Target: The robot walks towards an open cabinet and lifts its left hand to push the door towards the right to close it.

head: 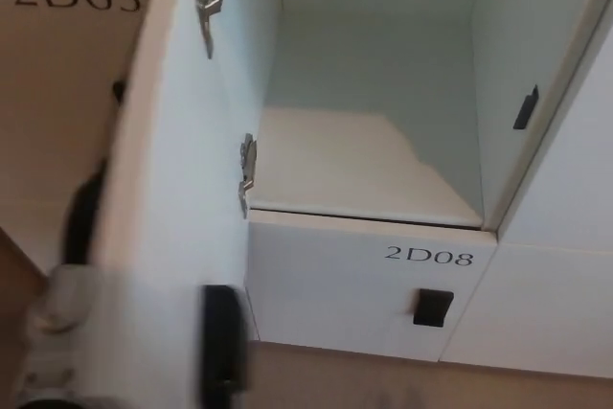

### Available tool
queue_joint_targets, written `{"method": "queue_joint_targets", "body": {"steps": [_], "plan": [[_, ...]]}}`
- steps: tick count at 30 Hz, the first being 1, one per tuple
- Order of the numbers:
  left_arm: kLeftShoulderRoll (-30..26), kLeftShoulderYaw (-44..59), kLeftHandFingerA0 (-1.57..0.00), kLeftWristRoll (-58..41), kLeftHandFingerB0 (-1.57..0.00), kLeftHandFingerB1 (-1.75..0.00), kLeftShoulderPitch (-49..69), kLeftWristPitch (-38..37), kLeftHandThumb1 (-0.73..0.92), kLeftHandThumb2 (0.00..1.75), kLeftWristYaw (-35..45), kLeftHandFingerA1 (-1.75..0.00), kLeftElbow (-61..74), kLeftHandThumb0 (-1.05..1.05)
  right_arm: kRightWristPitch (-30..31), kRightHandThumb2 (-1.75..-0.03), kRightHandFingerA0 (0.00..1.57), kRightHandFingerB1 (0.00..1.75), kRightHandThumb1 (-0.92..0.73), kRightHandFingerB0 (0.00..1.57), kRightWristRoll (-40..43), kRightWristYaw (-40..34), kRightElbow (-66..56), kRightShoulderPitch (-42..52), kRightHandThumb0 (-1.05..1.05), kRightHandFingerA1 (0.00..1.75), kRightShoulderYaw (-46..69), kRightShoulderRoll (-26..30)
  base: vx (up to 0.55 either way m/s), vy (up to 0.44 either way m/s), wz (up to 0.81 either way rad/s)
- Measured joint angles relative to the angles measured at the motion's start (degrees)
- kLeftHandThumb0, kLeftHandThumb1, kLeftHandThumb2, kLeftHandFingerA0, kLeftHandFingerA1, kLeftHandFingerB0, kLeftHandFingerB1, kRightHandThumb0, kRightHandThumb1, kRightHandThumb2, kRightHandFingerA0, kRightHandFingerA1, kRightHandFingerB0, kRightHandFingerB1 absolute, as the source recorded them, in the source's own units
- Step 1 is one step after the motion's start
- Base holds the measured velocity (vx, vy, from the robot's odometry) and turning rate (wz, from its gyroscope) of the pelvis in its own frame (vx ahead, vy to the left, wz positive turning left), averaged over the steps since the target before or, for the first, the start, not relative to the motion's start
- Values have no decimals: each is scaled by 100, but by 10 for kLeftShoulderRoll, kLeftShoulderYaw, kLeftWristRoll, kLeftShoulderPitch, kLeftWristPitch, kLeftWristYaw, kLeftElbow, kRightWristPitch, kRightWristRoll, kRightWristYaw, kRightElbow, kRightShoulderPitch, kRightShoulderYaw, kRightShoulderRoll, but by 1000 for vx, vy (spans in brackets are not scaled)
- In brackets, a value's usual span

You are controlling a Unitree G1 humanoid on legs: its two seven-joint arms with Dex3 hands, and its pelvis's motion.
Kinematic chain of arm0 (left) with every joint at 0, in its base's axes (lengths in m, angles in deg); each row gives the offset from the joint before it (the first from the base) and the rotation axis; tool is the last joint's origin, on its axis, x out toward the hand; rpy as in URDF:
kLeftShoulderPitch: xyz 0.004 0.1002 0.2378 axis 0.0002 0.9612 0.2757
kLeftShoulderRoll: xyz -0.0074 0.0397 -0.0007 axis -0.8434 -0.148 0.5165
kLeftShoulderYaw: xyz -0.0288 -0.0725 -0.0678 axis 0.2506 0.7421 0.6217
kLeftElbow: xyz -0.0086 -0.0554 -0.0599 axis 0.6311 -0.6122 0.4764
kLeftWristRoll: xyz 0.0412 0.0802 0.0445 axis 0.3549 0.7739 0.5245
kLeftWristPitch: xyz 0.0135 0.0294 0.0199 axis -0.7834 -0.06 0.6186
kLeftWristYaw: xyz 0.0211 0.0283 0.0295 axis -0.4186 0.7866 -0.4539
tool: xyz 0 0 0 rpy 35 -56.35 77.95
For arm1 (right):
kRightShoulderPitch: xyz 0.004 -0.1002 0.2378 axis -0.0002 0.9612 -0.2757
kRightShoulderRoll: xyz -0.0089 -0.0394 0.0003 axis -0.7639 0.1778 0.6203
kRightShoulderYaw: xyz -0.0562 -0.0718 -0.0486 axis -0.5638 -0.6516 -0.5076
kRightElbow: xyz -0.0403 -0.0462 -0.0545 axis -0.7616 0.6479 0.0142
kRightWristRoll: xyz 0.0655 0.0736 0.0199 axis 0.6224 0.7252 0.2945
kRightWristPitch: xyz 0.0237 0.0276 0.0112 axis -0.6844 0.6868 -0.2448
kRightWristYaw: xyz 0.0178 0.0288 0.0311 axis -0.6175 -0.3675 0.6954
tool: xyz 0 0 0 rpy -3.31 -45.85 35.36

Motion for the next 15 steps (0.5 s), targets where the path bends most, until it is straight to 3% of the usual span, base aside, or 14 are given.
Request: {"method": "queue_joint_targets", "body": {"steps": [2, 3, 4, 5, 7, 11, 15], "plan": [[27, -13, 0, 2, 0, 0, -1, 0, 92, 151, -5, -27, -1, -64, 0, -109, 35, 48, -73, 19, 0, 0, -2, -2, -62, 59, 0, 0, -8, 19, 25], [56, -28, 0, 4, 0, 0, -1, 0, 92, 161, -9, -20, -3, -90, -1, -109, 35, 48, -73, 19, 0, 0, -4, -3, -62, 59, -1, 0, -15, 24, 21], [82, -41, 0, 5, 0, 0, -1, 0, 92, 161, -15, -20, -4, -90, -1, -109, 35, 48, -73, 19, -1, 0, -4, -3, -62, 59, -1, 0, -19, 27, 14], [101, -51, 0, 5, 0, 0, -1, 0, 92, 148, -19, -10, -4, -66, -1, -109, 35, 48, -73, 19, -1, 0, -5, -4, -62, 59, -1, 0, -18, 26, 12], [129, -71, 0, 6, 0, 0, -1, 0, 92, 143, -25, 0, -6, -56, -1, -109, 35, 48, -73, 19, -1, 0, -5, -4, -62, 59, -1, 0, 0, 0, 0], [133, -125, 0, 10, 0, 0, -14, 2, 92, 146, -27, 0, -10, -58, -1, -109, 35, 48, -73, 19, -1, 0, -8, -6, -62, 59, -1, -1, 0, 0, 0], [143, -199, 0, 15, 0, 0, -38, 2, 92, 159, -26, 0, -12, -54, -1, -109, 35, 48, -73, 19, -1, 0, -8, -4, -62, 59, -1, 0, 0, 0, 0]]}}
